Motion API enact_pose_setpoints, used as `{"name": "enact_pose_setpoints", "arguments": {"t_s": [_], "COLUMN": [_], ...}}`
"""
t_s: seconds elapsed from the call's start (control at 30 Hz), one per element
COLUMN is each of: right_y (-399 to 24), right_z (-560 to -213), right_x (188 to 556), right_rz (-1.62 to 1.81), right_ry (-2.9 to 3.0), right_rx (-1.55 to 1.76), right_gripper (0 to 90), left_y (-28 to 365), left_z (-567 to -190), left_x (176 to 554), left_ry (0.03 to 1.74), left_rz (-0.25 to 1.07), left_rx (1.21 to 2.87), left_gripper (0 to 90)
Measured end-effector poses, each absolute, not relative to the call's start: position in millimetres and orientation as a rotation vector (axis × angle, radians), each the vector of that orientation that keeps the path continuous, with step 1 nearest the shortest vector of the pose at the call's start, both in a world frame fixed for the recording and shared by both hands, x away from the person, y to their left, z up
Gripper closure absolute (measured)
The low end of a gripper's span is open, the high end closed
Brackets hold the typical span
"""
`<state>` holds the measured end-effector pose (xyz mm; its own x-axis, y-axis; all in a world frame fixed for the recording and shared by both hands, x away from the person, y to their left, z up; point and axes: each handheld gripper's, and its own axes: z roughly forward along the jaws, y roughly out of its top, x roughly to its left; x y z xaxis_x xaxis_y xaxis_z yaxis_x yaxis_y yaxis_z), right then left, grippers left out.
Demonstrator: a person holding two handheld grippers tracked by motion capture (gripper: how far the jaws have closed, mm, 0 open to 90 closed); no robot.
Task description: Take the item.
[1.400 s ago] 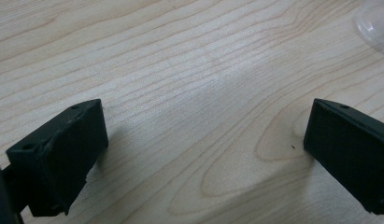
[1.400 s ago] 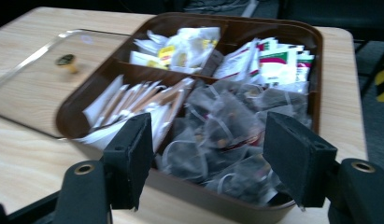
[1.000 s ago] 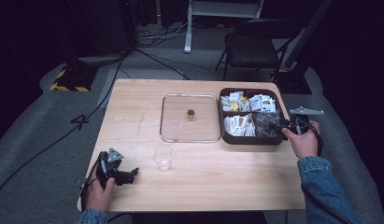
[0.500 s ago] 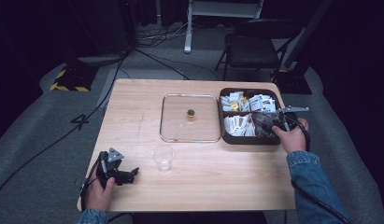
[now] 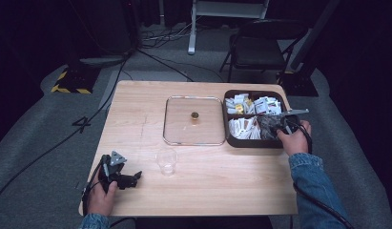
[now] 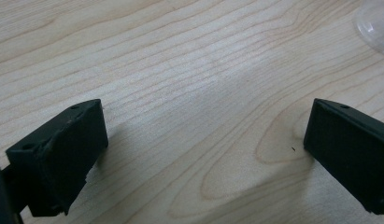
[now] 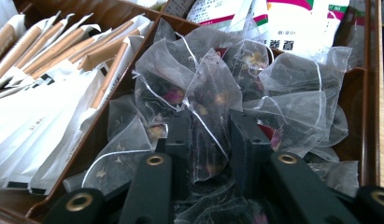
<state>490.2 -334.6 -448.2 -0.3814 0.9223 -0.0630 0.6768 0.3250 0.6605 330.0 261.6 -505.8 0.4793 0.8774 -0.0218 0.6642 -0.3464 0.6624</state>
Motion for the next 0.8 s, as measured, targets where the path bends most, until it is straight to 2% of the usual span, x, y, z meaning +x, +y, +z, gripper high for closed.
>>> {"name": "enact_pose_setpoints", "arguments": {"t_s": [0.8], "right_y": [-351.2], "right_z": [-415.3], "right_x": [466.2], "right_rz": [1.215], "right_ry": [2.005], "right_rx": [1.386], "right_gripper": [74.2], "left_y": [261.6], "left_z": [-505.7], "left_x": [330.0], "left_ry": [1.269], "left_rz": [0.455], "left_rx": [2.120], "left_gripper": [0.0]}}
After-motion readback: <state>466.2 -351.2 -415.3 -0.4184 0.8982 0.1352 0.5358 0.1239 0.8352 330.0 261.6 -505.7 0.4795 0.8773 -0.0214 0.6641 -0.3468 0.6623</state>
